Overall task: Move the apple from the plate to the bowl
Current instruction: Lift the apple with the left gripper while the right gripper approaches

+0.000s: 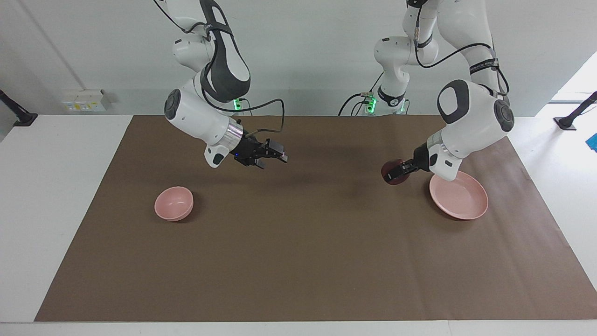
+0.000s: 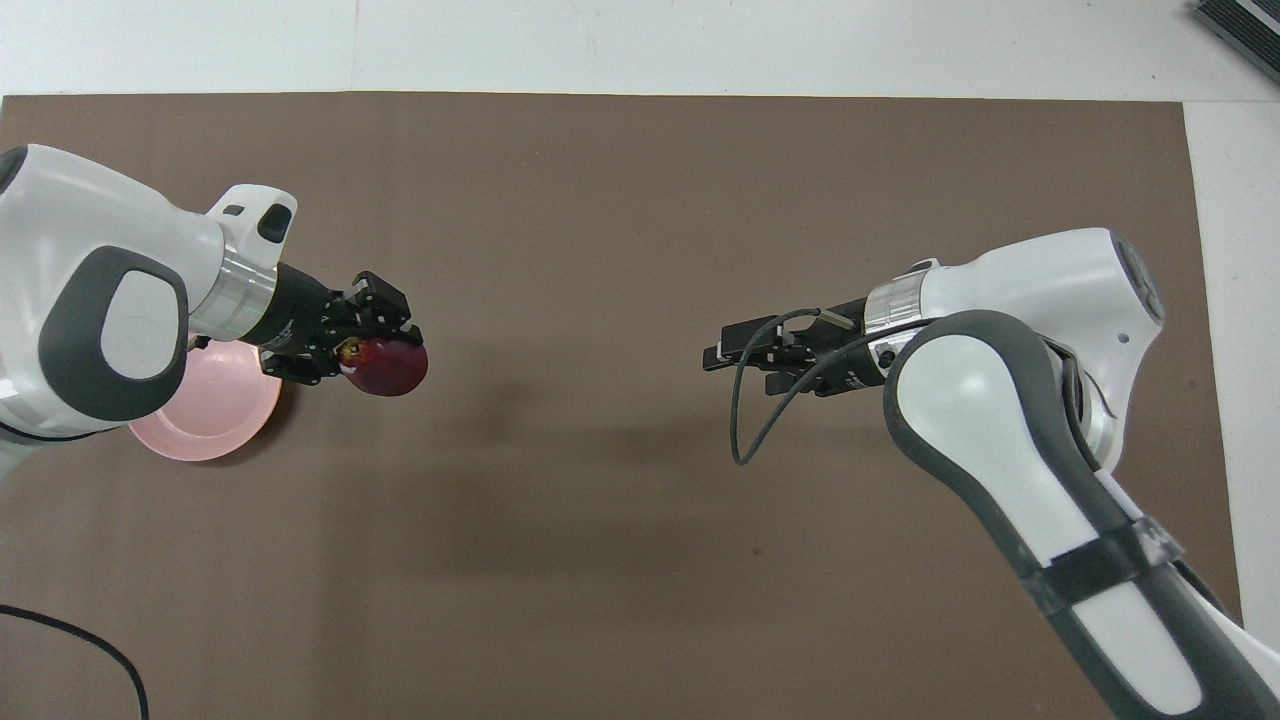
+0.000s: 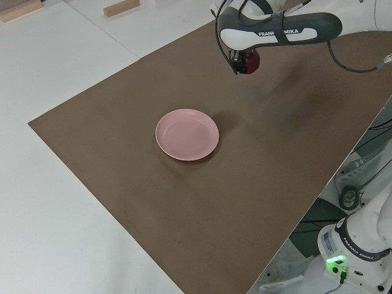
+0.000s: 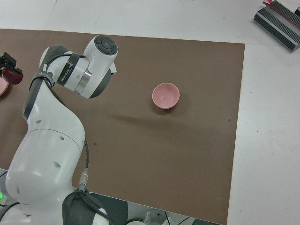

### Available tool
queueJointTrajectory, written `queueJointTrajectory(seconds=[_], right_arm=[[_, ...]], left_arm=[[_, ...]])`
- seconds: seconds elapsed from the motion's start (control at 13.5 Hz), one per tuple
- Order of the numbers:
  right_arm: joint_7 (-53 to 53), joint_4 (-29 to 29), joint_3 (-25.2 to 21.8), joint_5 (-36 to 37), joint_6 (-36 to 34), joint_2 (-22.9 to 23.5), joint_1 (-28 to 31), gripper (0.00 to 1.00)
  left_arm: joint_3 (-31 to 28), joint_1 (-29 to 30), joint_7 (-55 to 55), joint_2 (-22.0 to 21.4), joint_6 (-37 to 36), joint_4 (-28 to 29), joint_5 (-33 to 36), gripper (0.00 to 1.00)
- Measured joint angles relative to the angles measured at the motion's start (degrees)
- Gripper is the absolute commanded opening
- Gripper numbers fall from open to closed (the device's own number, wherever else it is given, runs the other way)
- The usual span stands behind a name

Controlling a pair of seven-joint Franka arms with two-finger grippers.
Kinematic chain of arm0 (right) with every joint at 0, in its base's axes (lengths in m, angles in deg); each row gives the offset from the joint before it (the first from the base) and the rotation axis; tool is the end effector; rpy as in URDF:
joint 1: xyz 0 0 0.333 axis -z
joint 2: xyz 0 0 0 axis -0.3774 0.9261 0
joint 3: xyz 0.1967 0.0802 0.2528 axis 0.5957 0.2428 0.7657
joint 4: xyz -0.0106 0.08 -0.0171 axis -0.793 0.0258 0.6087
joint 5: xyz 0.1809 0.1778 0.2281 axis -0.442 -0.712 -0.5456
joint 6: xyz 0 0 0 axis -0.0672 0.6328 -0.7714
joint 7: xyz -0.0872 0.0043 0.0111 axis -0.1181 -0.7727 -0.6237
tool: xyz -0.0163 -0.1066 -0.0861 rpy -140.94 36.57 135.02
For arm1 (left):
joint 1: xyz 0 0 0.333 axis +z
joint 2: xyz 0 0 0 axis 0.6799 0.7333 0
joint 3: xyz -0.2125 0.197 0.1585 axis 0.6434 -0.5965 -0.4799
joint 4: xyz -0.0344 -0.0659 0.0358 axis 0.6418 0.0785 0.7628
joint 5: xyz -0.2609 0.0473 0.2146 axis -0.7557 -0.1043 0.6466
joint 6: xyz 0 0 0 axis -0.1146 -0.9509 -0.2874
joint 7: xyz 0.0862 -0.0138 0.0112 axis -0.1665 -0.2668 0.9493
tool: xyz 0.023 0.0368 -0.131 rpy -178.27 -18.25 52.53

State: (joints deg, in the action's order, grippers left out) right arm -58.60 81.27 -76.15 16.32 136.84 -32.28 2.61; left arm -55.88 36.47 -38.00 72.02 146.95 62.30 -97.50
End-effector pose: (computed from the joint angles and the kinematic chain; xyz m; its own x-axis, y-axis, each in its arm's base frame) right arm 0.5151 0.2006 0.4352 0.9738 -0.1173 -0.1949 -0.2181 -0.7252 -0.6531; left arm 0.5292 -0.1520 0.4361 0.8876 0.3042 -0.3458 0.4214 -0.8395 0.3432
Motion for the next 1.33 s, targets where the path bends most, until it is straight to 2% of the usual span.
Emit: queueJointTrajectory(seconds=[0.22, 0.44, 0.59, 0.89, 1.11, 1.33], right_arm=[[-4.8, 2.0, 0.0, -11.1, 0.8, 0.2, -0.2, 1.00], [-6.9, 2.6, 0.0, -19.0, 0.9, 0.2, -0.4, 1.00], [-10.1, 3.6, 0.0, -24.6, 0.4, 0.2, -0.5, 1.00], [-22.2, 6.3, -0.2, -27.4, -8.0, -1.5, 1.8, 1.00], [-24.5, 6.9, -0.3, -28.7, -14.3, -2.5, 5.8, 1.00], [-28.2, 7.1, -0.3, -32.0, -15.2, -2.7, 7.0, 1.00]], left_arm=[[0.7, -3.5, 2.8, 0.0, -1.1, 0.0, -8.9, 0.00], [2.6, -4.0, 4.1, 0.0, -2.1, 0.0, -17.1, 0.00], [4.1, -4.0, 8.7, 0.0, -2.2, 0.0, -23.0, 0.00], [5.2, -4.0, 21.9, 0.2, -1.5, 0.0, -33.3, 0.00], [6.7, -4.0, 31.3, 1.7, 1.9, 0.0, -36.8, 0.00], [8.9, -4.0, 36.9, 2.6, 5.7, 0.4, -41.5, 0.00]])
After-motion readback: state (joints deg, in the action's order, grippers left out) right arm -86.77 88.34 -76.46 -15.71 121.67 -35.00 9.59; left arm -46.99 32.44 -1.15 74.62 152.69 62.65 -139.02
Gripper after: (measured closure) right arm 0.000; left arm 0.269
